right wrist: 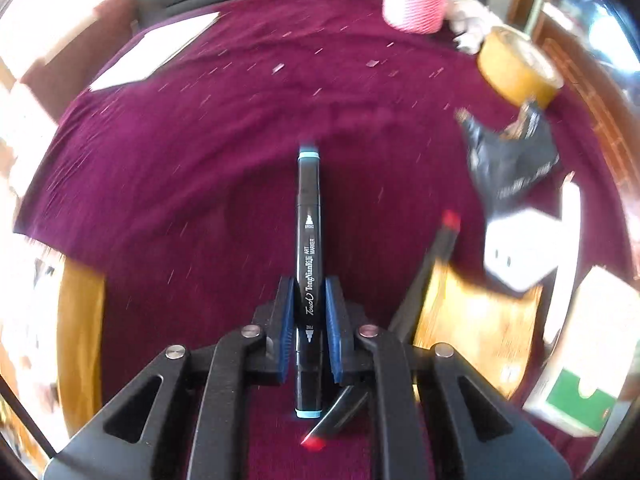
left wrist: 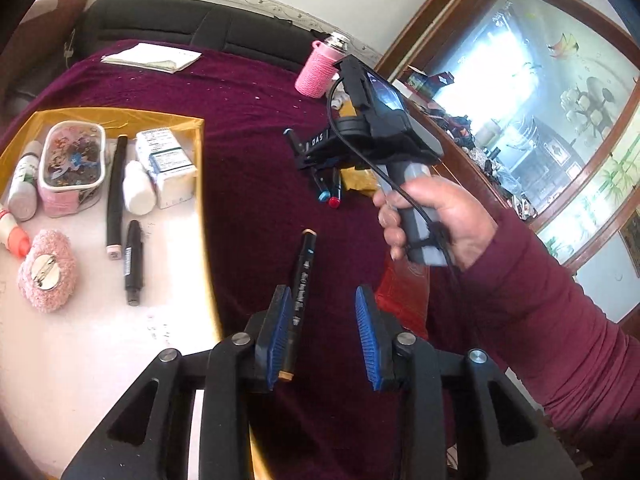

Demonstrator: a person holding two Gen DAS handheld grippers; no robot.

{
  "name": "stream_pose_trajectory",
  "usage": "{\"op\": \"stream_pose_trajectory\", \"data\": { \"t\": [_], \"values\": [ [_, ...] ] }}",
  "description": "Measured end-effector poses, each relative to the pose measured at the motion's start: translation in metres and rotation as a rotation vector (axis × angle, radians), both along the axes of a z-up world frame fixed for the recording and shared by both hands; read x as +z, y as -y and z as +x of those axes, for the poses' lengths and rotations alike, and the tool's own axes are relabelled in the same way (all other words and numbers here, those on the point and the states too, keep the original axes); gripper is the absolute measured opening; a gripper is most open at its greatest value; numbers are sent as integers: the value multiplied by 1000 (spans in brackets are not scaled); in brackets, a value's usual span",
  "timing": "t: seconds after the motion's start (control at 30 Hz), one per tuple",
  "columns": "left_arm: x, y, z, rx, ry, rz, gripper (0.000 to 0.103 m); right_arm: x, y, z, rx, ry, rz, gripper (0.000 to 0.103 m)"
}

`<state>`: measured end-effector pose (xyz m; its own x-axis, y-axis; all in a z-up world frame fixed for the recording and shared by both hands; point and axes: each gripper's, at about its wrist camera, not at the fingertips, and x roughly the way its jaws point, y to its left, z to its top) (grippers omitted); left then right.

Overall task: Organize objects
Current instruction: 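Grasp the blue-capped marker with the right gripper, then lower both held markers into the tray and open both grippers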

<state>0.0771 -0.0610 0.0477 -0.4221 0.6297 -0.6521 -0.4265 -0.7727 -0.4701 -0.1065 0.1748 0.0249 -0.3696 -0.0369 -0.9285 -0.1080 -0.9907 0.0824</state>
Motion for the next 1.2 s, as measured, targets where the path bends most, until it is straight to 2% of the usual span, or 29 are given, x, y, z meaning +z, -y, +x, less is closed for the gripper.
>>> {"op": "stream_pose_trajectory", "data": {
  "t": [0.07, 0.13, 0.3, 0.37, 0.4, 0.43, 0.5, 0.6, 0.63, 0.67, 0.7, 0.77, 0.8, 1.03, 1.2],
  "values": [
    [1, -14, 2, -16, -14, -46, 34, -1, 1, 19, 41, 12, -38, 12],
    [-1, -36, 3, -34, -30, -131, 34, -4, 2, 35, 75, 26, -81, 12],
    [-29, -89, -9, -38, -37, -398, 34, -4, -7, 70, 94, 41, -165, 12],
    [-34, -102, -9, -4, -109, -502, 35, -4, -10, 80, 100, 37, -177, 12],
    [-41, -110, -12, -9, -98, -557, 35, -5, -12, 85, 104, 33, -185, 12],
    [-48, -115, -16, -23, -60, -575, 36, -4, -12, 88, 109, 30, -188, 12],
    [-50, -120, -17, -14, -91, -581, 38, -3, -10, 91, 129, 20, -168, 12],
    [-50, -118, -21, -12, -87, -542, 36, -1, -6, 92, 137, 4, -141, 12],
    [-50, -114, -22, -8, -81, -514, 32, -1, -4, 92, 136, -2, -133, 12],
    [-49, -110, -23, 4, -83, -500, 16, 0, -4, 94, 138, -13, -121, 12],
    [-49, -103, -25, 10, -67, -465, 12, 0, -2, 92, 140, -28, -108, 12],
    [-46, -88, -27, 15, 8, -332, 11, 0, 3, 95, 144, -58, -74, 12],
    [-44, -81, -26, 36, 13, -307, 11, 0, 3, 97, 140, -66, -69, 12],
    [-3, -41, -9, 104, -83, -150, 11, 2, -11, 112, 98, -122, -225, 12],
    [30, 3, -1, 160, -157, -25, 11, 27, -16, 133, 91, -200, -332, 12]
  ]
}}
